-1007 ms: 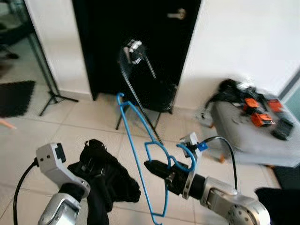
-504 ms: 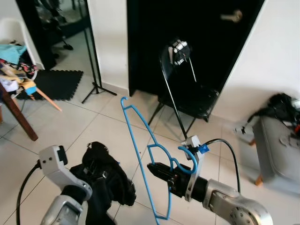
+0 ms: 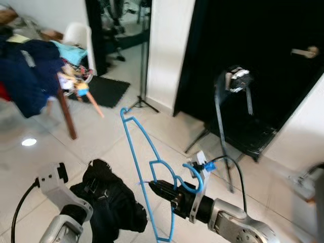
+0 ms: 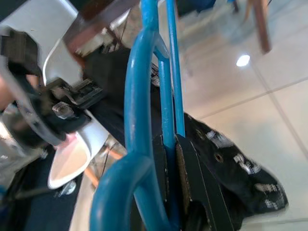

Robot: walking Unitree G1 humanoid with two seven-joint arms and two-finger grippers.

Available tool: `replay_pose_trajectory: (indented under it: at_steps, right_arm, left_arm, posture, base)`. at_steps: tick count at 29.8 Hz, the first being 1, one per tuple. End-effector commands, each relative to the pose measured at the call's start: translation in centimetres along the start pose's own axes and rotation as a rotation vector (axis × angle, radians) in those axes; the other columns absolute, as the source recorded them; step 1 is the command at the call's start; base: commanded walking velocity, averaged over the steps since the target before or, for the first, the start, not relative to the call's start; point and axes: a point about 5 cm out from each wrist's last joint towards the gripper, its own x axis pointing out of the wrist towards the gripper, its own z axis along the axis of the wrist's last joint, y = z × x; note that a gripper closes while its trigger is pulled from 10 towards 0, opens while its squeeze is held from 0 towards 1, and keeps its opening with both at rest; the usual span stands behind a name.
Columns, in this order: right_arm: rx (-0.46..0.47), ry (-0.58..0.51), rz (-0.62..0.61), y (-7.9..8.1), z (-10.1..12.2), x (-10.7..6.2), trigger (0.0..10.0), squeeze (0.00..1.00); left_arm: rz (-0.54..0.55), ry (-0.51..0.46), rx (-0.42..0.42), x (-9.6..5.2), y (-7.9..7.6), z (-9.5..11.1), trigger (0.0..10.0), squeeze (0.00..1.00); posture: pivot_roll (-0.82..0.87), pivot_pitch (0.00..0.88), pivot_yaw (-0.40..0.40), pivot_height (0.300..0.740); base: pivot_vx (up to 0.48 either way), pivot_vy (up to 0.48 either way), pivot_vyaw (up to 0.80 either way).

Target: Hang hanger

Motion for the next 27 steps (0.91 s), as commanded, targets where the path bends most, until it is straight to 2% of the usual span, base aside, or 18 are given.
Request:
replay_pose_trajectory:
  at_steps: [1,3,4,6,8,16,18,21,25,27]
  right_arm:
    - [-0.014,0.005,-0.018,-0.5,0.4,-0.3,10.0,0.0]
    - [-0.023,0.018,-0.021,-0.7,0.4,-0.4,10.0,0.0]
    - [-0.039,0.037,-0.024,-1.1,0.4,-0.3,10.0,0.0]
    - [-0.039,0.037,-0.024,-1.1,0.4,-0.3,10.0,0.0]
    - [-0.037,0.029,-0.023,-1.1,0.6,0.0,10.0,0.0]
    - [-0.031,0.013,-0.017,-0.8,0.9,-0.1,10.0,0.0]
    - [-0.026,-0.002,-0.013,-0.7,1.1,-0.2,10.0,0.0]
    - [0.012,-0.029,0.008,-0.3,1.5,-0.3,10.0,0.0]
    - [0.026,-0.034,-0.001,-0.4,1.7,-0.4,10.0,0.0]
    - [0.029,-0.05,-0.037,-0.9,2.1,-0.4,10.0,0.0]
  left_arm:
    - [-0.037,-0.042,-0.002,0.2,-0.9,0.4,10.0,0.0]
    - [-0.04,-0.052,-0.007,0.2,-1.1,0.4,10.0,0.0]
    - [-0.04,-0.057,-0.012,0.5,-1.3,0.2,10.0,0.0]
    - [-0.04,-0.057,-0.012,0.5,-1.3,0.2,10.0,0.0]
    - [-0.04,-0.062,0.001,0.6,-1.3,0.4,10.0,0.0]
    - [-0.047,-0.051,0.04,0.5,-1.4,0.7,10.0,0.0]
    - [-0.057,-0.044,0.061,0.5,-1.6,0.8,10.0,0.0]
    - [-0.071,-0.104,0.121,0.5,-1.8,2.2,10.0,0.0]
    - [-0.05,-0.162,0.139,0.8,-1.6,3.5,10.0,0.0]
    - [-0.049,-0.222,0.153,1.4,-1.6,5.1,10.0,0.0]
  posture:
    - [-0.01,0.0,-0.095,0.736]
    - [-0.02,0.0,-0.103,0.736]
    - [0.05,0.0,-0.145,0.736]
    - [0.05,0.0,-0.145,0.736]
    - [0.01,0.0,-0.103,0.736]
    - [0.0,0.018,-0.092,0.736]
    - [0.0,0.033,-0.09,0.736]
    - [-0.01,0.052,-0.071,0.736]
    - [-0.01,0.056,-0.07,0.736]
    - [-0.02,0.06,-0.071,0.736]
  base:
    - [0.0,0.0,0.77]
    - [0.0,0.0,0.77]
    - [0.0,0.0,0.77]
    - [0.0,0.0,0.77]
    - [0.0,0.0,0.77]
    - [0.0,0.0,0.77]
    - [0.0,0.0,0.0]
    - [0.426,0.0,0.0]
    - [0.48,0.0,0.0]
    - [0.48,0.0,0.0]
